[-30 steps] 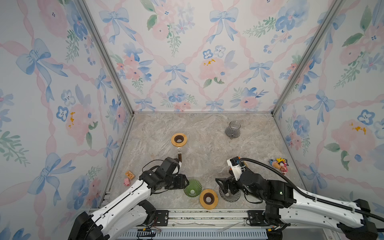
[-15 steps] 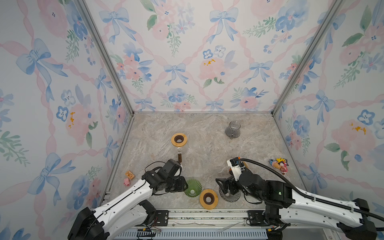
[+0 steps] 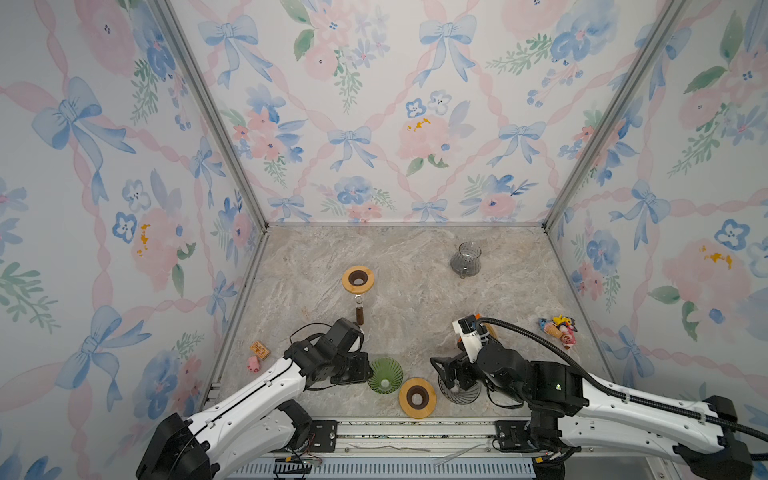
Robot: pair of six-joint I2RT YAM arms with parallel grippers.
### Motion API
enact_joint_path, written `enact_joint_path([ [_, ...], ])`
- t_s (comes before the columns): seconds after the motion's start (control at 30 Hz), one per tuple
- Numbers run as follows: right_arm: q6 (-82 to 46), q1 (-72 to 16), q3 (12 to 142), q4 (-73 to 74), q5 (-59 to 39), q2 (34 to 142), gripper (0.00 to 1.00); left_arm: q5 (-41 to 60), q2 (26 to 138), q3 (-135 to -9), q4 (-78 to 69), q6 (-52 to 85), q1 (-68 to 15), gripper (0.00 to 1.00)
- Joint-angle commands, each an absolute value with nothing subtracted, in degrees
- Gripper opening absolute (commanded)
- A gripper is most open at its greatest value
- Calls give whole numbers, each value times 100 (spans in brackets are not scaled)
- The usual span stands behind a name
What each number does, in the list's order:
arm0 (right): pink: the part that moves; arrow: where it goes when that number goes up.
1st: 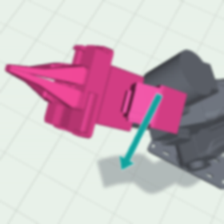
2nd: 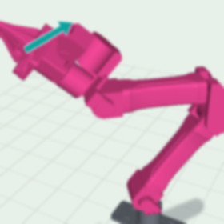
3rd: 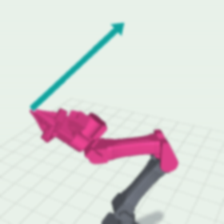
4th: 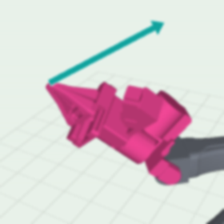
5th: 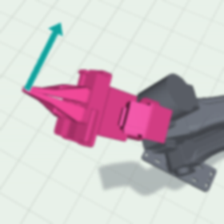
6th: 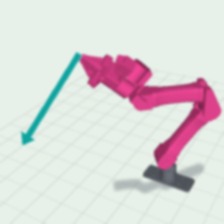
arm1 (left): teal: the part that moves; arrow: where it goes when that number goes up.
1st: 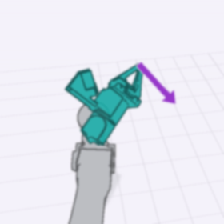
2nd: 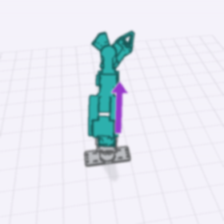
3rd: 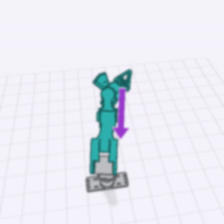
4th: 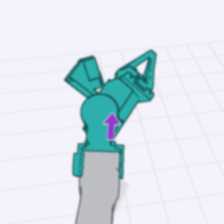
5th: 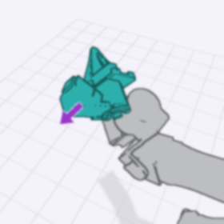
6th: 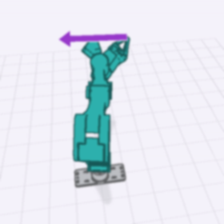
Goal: Place the coffee filter in the dripper
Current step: 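Lift the green dripper with the left gripper and carry it over the ring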
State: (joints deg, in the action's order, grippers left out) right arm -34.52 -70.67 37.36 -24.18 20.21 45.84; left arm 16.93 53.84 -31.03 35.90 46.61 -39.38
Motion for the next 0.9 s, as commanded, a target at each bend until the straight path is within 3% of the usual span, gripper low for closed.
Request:
enact_joint_path([
  [0.0,-3498,-7144,3712,-2358,2145,4623,97,1600,5397,-3129,3617,4667,-3979,19],
  [0.57,-3516,-7151,3718,-2369,2180,4631,97,1522,5231,-3348,3656,4634,-3994,6],
  [0.87,-3481,-7146,3777,-2397,2243,4538,97,1008,5600,-4699,4314,4166,-3930,2],
])
